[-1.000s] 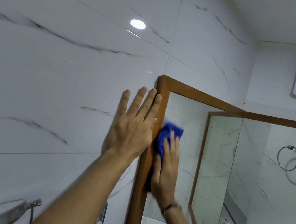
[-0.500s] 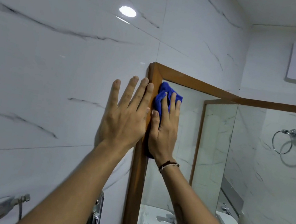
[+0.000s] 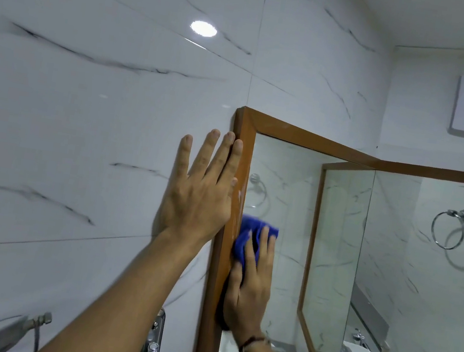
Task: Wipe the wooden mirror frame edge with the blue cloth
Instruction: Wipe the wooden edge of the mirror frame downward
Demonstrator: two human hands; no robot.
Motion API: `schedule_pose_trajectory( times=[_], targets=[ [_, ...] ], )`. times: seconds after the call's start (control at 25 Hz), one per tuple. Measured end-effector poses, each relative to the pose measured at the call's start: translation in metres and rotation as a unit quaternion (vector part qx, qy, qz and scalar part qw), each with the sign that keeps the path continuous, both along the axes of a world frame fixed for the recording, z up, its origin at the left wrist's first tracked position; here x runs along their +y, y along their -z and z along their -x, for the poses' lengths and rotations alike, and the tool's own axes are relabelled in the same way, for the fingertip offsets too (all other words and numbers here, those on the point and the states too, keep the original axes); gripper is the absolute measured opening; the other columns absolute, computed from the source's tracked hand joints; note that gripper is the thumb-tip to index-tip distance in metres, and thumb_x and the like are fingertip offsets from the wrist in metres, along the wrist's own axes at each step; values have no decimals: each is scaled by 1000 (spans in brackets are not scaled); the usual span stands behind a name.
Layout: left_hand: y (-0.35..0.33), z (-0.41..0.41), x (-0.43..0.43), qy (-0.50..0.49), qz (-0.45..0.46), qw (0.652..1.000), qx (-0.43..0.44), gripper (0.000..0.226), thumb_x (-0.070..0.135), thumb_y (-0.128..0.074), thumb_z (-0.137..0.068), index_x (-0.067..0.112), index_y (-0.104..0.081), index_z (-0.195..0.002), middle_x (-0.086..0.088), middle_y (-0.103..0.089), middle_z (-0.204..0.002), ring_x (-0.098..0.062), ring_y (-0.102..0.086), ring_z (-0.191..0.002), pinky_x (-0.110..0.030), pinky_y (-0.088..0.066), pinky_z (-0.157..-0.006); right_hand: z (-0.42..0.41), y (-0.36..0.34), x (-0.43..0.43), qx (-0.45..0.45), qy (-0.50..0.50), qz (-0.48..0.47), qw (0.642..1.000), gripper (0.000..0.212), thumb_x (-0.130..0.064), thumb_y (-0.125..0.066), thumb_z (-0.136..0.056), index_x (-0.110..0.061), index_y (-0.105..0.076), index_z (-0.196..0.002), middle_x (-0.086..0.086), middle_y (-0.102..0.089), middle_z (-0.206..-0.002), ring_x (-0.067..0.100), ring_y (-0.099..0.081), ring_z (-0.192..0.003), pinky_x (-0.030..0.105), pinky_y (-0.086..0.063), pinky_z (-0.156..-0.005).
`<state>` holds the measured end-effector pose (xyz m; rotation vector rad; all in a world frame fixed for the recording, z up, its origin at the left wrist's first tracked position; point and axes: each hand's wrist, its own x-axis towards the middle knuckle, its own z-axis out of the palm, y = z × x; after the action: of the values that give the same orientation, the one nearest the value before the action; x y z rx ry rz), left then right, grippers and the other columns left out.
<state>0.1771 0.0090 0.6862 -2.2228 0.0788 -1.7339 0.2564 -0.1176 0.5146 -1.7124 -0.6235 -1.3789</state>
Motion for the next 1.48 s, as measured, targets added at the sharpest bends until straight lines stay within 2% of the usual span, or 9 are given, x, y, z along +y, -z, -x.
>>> schedule_pose_trajectory(
  times=[0.16,0.24,0.36,0.6,0.84,1.16,1.28,1.4,1.48],
  targets=[
    [1,-5,2,11,-2,1000,-26,69,41,-14,-122,7,-4,-181,-16,-9,-188,-36,-3,-174,-65,-2,-138,-4,-127,2,4,-11,-41,999,63,-41,-40,-111,-24,-35,-171,6,-25,-184,34,-17,-173,60,-34,-134],
    [2,-6,4,4,-9,1000,-29,69,41,-12,-122,7,-2,-180,-17,-9,-188,-36,-2,-175,-65,-1,-138,-7,-168,-2,10,5,-49,999,65,-46,-43,-111,-18,-40,-170,8,-27,-183,34,-19,-172,53,-36,-134],
    [2,-9,6,-4,-15,999,-30,70,42,-7,-121,7,1,-180,-18,-7,-188,-37,-1,-174,-66,-1,-138,-14,-181,-10,-4,27,-34,999,61,-39,-51,-113,-17,-43,-169,10,-27,-183,34,-20,-172,56,-40,-132],
    [3,-7,2,-26,-6,999,-22,77,54,-7,-119,7,2,-180,-16,-3,-188,-35,-1,-175,-66,-5,-139,-26,-130,-16,-43,47,21,998,66,-53,-32,-117,-15,-37,-171,14,-29,-182,38,-21,-172,59,-34,-134],
    [3,-3,1,-29,-8,1000,-9,95,70,-20,-114,6,3,-180,-17,2,-188,-36,0,-175,-67,-8,-138,-33,-60,-24,-56,51,41,996,59,-49,-33,-118,-40,-16,-174,5,-21,-185,33,-15,-174,58,-30,-136],
    [24,-12,6,-16,-30,999,-20,96,71,-18,-115,3,8,-179,-19,7,-188,-34,3,-175,-60,-7,-140,-30,-27,-24,-20,56,30,998,64,-54,-27,-118,-21,-28,-173,15,-27,-183,42,-21,-171,58,-28,-137],
    [39,-14,7,-4,-26,999,-18,95,70,-19,-115,4,6,-179,-17,7,-188,-32,3,-175,-57,-4,-141,-22,30,-22,-11,44,58,997,60,-52,-21,-119,-34,-18,-176,8,-16,-187,37,-12,-174,52,-18,-141],
    [62,-13,6,7,-17,1000,-12,94,69,-20,-115,5,5,-180,-16,8,-188,-30,3,-175,-55,-4,-141,-2,121,-18,62,44,94,993,61,-50,-19,-119,-33,-13,-177,0,-6,-188,31,-4,-175,61,-21,-134],
    [80,-11,5,8,-16,1000,-5,93,68,-21,-115,4,3,-180,-17,7,-188,-30,2,-175,-54,-4,-141,1,135,-22,69,51,105,991,62,-50,-18,-118,-33,-9,-177,-1,-3,-189,30,-1,-175,63,-23,-131]
  ],
)
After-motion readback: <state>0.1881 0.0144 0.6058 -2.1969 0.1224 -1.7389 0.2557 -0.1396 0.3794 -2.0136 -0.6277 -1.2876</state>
